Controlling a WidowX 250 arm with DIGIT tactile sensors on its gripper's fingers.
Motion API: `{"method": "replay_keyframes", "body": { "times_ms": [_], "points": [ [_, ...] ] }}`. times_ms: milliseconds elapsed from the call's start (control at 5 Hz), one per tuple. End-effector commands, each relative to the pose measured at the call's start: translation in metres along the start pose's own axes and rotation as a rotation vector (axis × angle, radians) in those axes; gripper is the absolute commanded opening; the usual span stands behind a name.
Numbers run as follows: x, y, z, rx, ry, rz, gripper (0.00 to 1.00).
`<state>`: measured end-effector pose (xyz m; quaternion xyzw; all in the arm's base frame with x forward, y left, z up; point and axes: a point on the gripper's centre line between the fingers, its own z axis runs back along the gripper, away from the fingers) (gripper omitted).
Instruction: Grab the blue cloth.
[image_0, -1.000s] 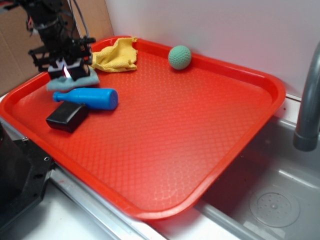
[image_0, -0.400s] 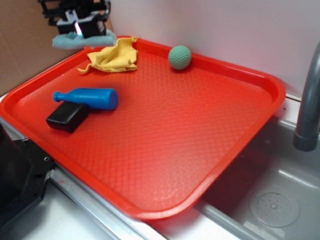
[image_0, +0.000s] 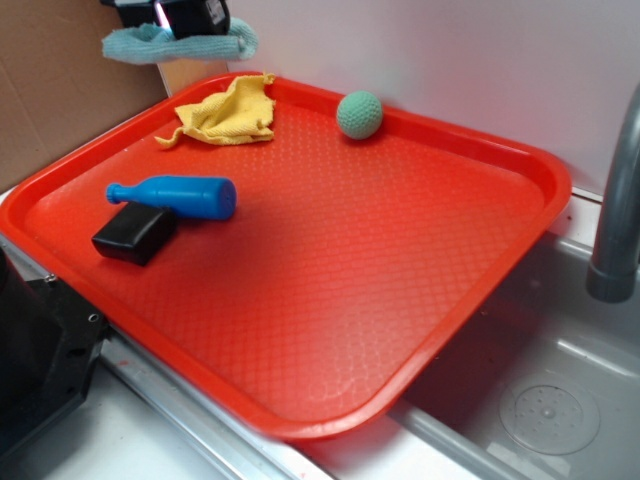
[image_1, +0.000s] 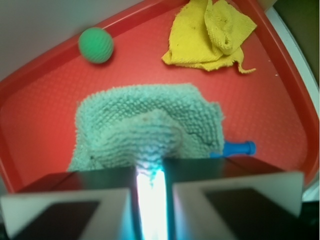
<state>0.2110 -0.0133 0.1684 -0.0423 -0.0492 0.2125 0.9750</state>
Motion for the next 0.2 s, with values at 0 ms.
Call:
{"method": "replay_keyframes", "body": {
  "times_ms": [0],
  "points": [
    [-0.0108,-0.0049,0.024,-0.024,0.054,0.011,0.0]
  ]
}}
